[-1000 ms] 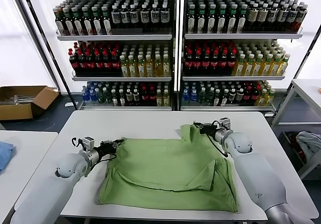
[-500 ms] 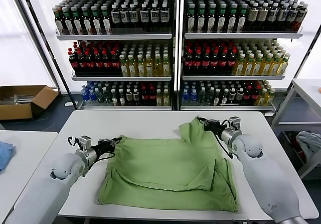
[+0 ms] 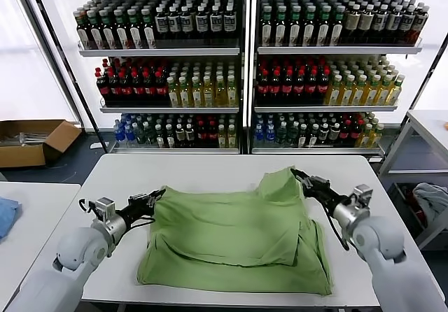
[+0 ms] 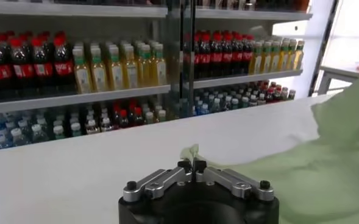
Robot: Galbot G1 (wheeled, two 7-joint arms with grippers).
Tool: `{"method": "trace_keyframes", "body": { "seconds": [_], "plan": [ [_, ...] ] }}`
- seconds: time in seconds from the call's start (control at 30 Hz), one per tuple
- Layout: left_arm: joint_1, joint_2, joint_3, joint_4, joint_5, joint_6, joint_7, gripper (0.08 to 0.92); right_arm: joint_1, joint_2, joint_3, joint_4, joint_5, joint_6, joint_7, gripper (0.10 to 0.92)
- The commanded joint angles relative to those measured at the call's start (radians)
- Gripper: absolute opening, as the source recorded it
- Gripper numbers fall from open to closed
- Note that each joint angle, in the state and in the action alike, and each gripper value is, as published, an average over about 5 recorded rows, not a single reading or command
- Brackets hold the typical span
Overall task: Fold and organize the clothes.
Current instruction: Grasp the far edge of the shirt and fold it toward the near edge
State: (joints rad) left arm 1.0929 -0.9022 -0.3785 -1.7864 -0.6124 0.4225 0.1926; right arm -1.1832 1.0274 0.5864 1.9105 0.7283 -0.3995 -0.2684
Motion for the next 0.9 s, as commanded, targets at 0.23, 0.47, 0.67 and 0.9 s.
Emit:
{"method": "trace_keyframes", "body": {
  "seconds": [0.23,0.47,0.67,0.9],
  "plan": [
    [0.437,-0.046,-0.22,-0.264,0.107,-0.007,-0.003,0.089,-0.625,0.087,0.312,0.309,-0.035,0.094,0.007,0.107],
    [0.492,-0.049,-0.231,-0.244,0.17,-0.018,0.014,0.089,-0.694,0.126,0.226,0.304,-0.122,0.114,0.007,0.107],
    [0.471,-0.054,-0.209,-0.21,0.192,-0.009,0.014,0.09,-0.643,0.107,0.19,0.266,-0.142,0.099,0.035,0.113],
    [0.459,-0.077,-0.239,-0.245,0.194,0.0,-0.038,0.217,-0.475,0.051,0.266,0.149,-0.131,0.197,0.043,0.267]
  ]
}}
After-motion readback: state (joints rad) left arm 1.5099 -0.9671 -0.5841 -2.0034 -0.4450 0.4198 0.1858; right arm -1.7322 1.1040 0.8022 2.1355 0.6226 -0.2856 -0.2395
